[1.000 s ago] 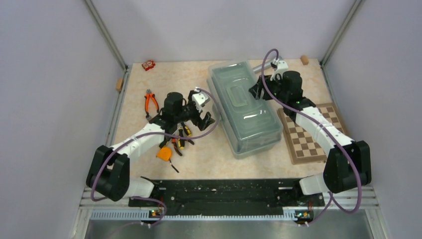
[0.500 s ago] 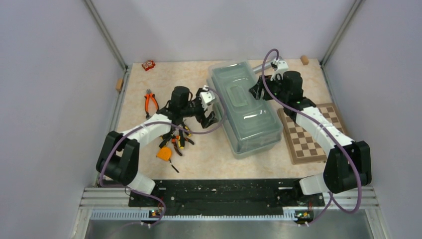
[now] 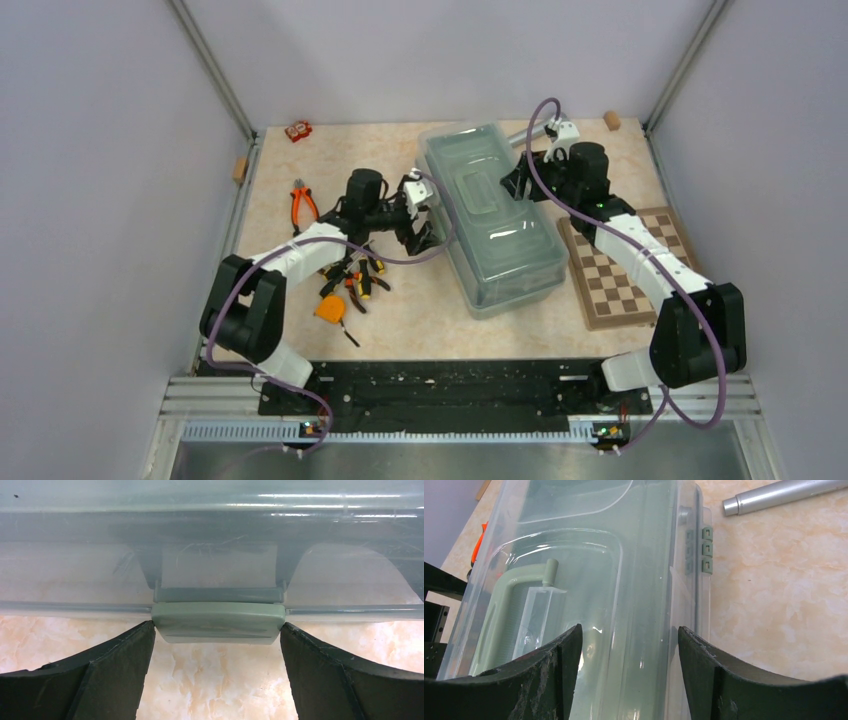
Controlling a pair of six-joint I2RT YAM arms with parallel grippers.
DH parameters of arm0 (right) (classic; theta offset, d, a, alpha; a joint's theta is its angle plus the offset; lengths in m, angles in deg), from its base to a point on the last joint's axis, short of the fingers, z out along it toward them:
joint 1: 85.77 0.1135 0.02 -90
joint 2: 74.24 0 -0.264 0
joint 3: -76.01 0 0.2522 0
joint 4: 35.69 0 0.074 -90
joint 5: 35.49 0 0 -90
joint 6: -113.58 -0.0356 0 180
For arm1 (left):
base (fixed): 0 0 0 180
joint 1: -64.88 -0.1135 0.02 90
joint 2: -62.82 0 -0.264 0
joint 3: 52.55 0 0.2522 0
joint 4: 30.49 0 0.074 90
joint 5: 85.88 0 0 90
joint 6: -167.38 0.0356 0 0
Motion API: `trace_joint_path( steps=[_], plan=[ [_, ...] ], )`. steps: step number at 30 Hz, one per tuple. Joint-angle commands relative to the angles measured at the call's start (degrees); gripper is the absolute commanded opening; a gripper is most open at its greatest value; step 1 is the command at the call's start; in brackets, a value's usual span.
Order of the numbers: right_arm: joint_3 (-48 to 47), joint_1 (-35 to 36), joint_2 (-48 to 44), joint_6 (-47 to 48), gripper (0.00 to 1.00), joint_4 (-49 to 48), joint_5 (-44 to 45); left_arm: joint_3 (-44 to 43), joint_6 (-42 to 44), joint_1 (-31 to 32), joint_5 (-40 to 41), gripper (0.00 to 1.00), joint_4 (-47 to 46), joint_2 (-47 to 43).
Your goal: Pack the tool kit
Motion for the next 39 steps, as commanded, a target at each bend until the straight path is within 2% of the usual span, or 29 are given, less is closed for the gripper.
trace_joint_path(
  steps=[1,18,27,34,36,39],
  plan=[
    [3.5,1.7,4.2,3.0,0.66,17.3,-4.9,-2.7,-1.0,0.3,-4.2,0.98,-3.2,-0.5],
    [2.9,1.7,4.5,2.7,0.66,17.3,-5.4,-1.8,-4.1,1.4,-3.9,0.98,-7.4,-1.8],
    [3.2,1.7,4.0,2.3,0.66,16.8,-6.1,-1.3,-5.4,2.6,3.1,0.98,-11.9,-0.8],
    [3.6,1.8,3.9,2.1,0.66,16.3,-6.5,-1.2,-6.7,4.2,4.6,0.98,-12.6,-2.3],
    [3.8,1.7,3.8,2.1,0.66,16.2,-6.4,-0.1,-6.6,5.7,7.7,0.98,-12.3,-3.8],
    [4.0,1.7,3.5,2.1,0.66,15.9,-6.3,1.3,-4.7,8.8,16.8,0.98,-10.8,-5.4]
  ],
)
